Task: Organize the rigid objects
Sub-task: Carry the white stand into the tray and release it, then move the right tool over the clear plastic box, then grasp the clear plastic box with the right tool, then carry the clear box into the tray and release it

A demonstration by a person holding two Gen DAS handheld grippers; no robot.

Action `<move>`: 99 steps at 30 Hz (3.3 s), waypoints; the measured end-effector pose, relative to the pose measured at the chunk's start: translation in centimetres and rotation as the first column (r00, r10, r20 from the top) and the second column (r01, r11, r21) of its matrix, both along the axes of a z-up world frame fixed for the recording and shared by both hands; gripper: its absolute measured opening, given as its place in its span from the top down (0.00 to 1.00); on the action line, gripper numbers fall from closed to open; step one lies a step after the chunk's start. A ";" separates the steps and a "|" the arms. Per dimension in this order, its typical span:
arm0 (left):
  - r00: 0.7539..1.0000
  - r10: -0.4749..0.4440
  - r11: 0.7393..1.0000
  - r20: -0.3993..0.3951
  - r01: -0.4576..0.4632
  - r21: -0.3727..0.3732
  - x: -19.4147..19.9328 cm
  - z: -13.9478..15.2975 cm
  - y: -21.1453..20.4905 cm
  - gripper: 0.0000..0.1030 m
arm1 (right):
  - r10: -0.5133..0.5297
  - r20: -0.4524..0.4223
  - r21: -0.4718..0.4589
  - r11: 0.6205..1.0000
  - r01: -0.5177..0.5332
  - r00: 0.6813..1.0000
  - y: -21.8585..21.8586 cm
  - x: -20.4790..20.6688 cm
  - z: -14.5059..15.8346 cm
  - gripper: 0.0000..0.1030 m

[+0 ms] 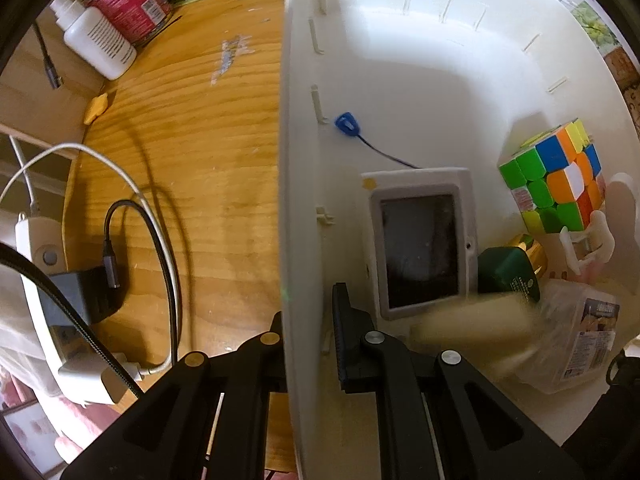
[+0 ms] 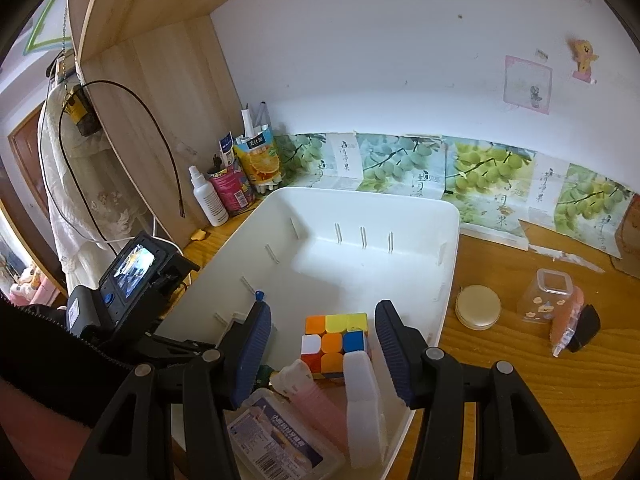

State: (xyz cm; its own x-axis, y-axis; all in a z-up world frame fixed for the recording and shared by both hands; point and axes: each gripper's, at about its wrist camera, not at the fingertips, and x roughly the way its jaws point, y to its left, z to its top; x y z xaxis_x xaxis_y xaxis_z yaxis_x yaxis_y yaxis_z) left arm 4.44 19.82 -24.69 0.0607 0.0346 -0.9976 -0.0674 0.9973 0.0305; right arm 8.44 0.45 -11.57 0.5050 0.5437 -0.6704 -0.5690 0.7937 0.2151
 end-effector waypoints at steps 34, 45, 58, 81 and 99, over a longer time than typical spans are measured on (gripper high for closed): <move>0.991 0.126 0.984 -0.052 -0.119 0.130 1.0 -0.9 -1.6 0.84 | -0.505 0.020 -0.015 0.863 0.505 0.863 -13.4 9.1 -7.0 0.22; 0.992 0.115 0.984 -0.055 -0.106 0.145 1.3 -0.9 -2.3 0.83 | -0.471 0.065 -0.039 0.880 0.474 0.880 -11.8 9.7 -7.0 0.22; 0.990 0.137 0.981 -0.014 -0.134 0.143 -0.1 -0.4 -2.4 0.82 | -0.503 0.078 -0.084 0.857 0.509 0.861 -12.3 12.5 -7.2 0.22; 0.984 0.180 0.969 -0.005 -0.176 0.174 -0.9 0.7 -2.4 0.81 | -0.456 0.088 -0.115 0.879 0.464 0.886 -11.8 12.2 -5.3 0.52; 0.975 0.219 0.969 -0.025 -0.214 0.126 0.9 1.1 -0.4 0.81 | -0.125 0.153 -0.006 0.992 0.128 0.980 -7.1 5.2 1.9 0.52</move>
State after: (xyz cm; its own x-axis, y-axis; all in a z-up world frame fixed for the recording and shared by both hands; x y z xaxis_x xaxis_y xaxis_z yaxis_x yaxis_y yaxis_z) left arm 5.34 19.40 -23.60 0.0002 0.1643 -0.9864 -0.2777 0.9476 0.1578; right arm 13.60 -6.67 -9.69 0.6656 0.4591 -0.5883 -0.4888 0.8639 0.1212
